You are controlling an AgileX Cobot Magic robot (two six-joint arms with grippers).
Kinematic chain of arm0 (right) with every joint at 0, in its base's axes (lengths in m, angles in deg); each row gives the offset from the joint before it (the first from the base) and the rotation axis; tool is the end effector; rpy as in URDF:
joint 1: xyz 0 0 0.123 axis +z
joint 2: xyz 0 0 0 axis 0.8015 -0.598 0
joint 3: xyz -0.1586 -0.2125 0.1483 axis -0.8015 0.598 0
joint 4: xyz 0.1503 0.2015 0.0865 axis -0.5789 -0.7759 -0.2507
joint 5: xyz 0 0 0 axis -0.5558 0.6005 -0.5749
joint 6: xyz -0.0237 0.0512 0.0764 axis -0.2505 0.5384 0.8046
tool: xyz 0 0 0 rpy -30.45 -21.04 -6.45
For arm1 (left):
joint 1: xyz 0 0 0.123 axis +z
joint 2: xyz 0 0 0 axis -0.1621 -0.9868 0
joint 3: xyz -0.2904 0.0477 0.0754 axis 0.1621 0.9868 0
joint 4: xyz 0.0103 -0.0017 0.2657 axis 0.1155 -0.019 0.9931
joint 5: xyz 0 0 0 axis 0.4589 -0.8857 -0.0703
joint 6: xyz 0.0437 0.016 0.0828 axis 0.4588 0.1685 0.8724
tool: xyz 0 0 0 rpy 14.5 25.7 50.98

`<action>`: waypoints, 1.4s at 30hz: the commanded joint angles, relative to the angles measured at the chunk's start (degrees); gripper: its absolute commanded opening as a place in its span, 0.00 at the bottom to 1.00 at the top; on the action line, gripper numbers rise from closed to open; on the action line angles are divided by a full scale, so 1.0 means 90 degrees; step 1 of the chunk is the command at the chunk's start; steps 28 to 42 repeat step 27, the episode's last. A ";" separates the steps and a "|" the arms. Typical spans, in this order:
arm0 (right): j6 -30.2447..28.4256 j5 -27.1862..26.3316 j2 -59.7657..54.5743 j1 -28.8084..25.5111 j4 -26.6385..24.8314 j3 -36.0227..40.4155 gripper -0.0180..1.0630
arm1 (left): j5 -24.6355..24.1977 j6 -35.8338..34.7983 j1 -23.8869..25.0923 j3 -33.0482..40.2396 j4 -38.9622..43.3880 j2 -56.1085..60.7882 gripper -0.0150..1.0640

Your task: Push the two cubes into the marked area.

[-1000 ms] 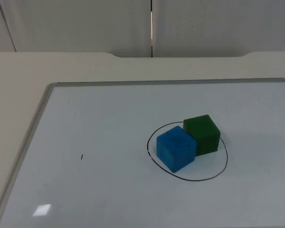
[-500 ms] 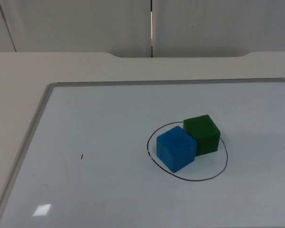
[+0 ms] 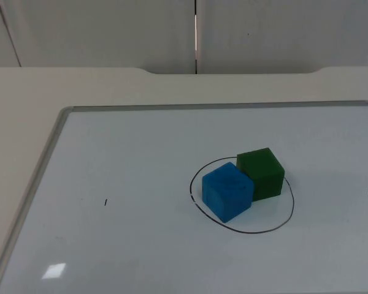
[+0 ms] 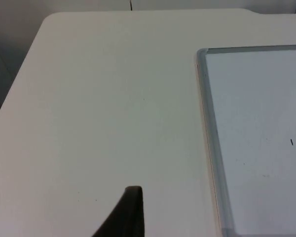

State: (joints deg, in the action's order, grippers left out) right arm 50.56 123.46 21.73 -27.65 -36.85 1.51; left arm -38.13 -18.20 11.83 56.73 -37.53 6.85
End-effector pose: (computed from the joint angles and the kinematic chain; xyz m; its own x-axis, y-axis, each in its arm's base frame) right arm -0.0099 -0.0040 0.2874 -0.4026 -0.2114 -0.8906 -0.4442 0.8959 -0.0118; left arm -0.0077 -0.0013 0.2808 -0.4749 -0.0080 -0.8800 -0.0292 0.9996 0.0066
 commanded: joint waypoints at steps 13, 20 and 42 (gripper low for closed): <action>0.0008 0.0004 0.0020 -0.0875 -0.0021 0.0044 0.99 | 0.0013 -0.0056 0.0011 0.0024 0.0033 0.0024 0.99; 0.0008 0.0004 0.0020 -0.1863 -0.0021 0.0044 0.99 | 0.0013 -0.0056 0.0011 0.0024 0.0033 0.0024 0.99; 0.0008 0.0004 0.0020 -0.2477 -0.0021 0.0044 0.99 | 0.0013 -0.0056 0.0011 0.0024 0.0033 0.0024 0.99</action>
